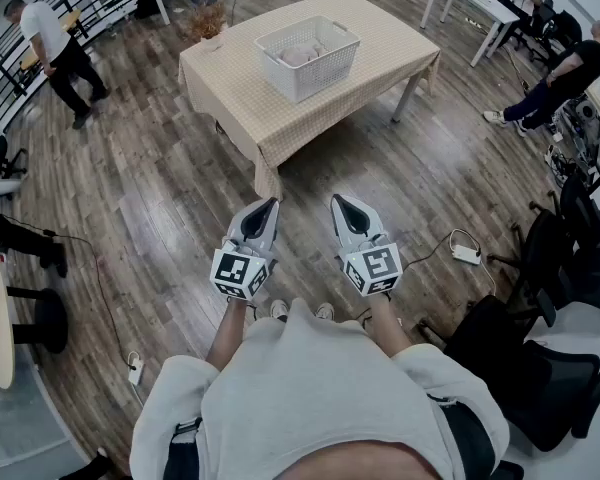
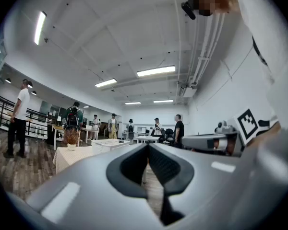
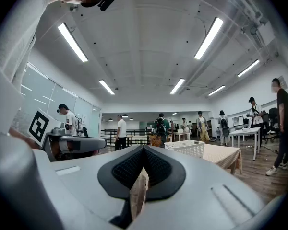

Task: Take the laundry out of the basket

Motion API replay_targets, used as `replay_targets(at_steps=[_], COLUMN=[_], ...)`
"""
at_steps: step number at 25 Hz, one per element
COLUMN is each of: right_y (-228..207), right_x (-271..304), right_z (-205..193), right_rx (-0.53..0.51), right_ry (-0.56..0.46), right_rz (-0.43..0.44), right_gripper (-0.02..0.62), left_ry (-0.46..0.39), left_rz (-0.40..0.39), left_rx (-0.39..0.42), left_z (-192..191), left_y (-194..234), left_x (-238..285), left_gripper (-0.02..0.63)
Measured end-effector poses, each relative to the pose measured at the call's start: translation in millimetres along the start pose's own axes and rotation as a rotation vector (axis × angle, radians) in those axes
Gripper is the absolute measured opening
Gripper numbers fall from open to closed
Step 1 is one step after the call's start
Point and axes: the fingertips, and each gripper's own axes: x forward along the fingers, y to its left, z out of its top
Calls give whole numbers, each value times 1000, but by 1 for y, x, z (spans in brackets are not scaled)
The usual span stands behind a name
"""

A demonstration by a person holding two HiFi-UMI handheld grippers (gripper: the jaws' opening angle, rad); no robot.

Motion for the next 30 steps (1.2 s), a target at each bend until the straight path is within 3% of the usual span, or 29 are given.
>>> replay_targets(at_steps=[20,30], right_y=[-5,-33], right_x=[-5,-21], right_z=[0,-2], right_rx=[11,11], right_ry=[-7,-11], right_rz=[23,45], right_gripper=[-3,-3], left_ry=[10,8], left_rz=[12,60], left_rx=[-8,0], left_z=[-2,-2], left_y=[-5,-20], left_x=[6,20], left_gripper=[11,11])
